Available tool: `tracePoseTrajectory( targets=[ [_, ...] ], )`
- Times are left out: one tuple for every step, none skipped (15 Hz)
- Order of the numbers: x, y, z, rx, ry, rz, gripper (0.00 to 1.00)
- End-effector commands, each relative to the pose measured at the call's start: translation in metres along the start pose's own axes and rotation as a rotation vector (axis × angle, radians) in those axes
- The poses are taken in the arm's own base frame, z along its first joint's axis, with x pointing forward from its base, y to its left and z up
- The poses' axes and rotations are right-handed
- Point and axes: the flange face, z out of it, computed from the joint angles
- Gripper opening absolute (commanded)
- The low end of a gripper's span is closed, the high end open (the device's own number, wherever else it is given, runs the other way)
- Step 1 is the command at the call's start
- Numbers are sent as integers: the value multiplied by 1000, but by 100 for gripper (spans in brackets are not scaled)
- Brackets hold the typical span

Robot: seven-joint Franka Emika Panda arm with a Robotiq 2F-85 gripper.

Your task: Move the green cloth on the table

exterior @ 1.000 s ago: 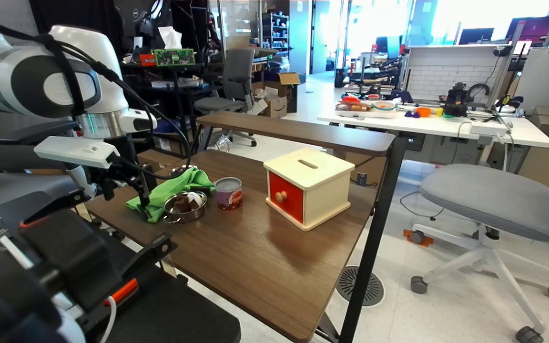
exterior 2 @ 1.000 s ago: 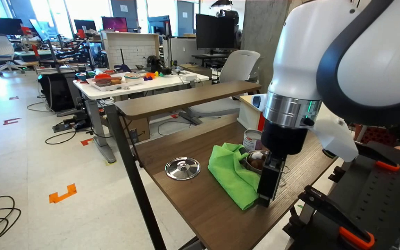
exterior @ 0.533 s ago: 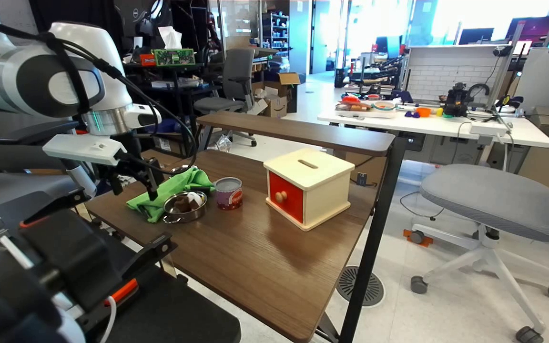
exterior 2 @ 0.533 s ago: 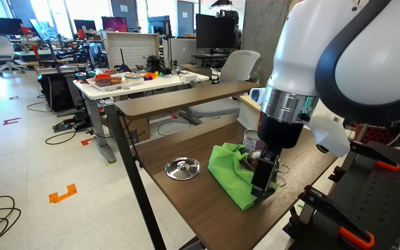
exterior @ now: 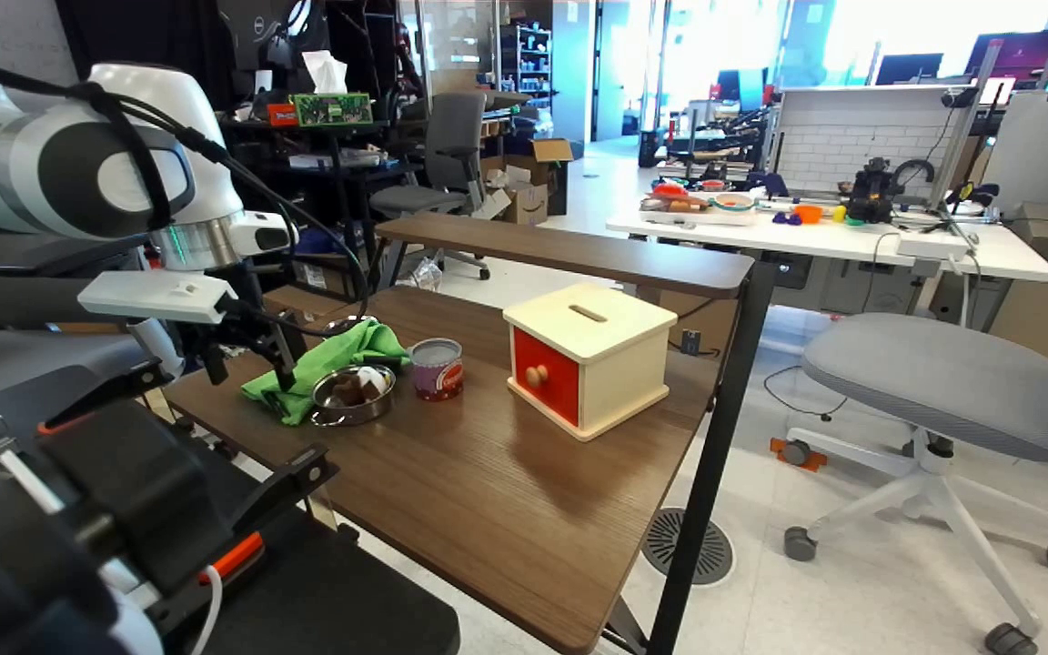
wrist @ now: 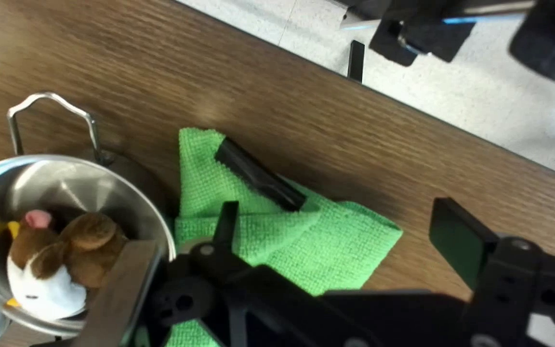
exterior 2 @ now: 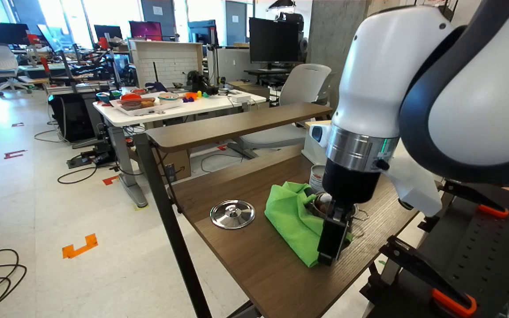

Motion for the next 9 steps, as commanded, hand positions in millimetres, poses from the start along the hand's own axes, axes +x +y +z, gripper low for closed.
tracePoseTrajectory(
  targets=[
    [5, -10, 22, -34, 25, -16, 100],
    [8, -13, 27, -38, 40, -15, 100],
    [11, -15, 31, -44, 60, -16, 100],
    [15, -18, 35, -49, 82, -15, 100],
    [17, -19, 38, -52, 98, -17, 100],
    [19, -22, 41, -55, 109, -23, 75],
    [20, -23, 43, -58, 117, -30, 74],
    [20, -24, 43, -57, 123, -37, 68],
    [21, -26, 43, -54, 122, -40, 59]
  ],
)
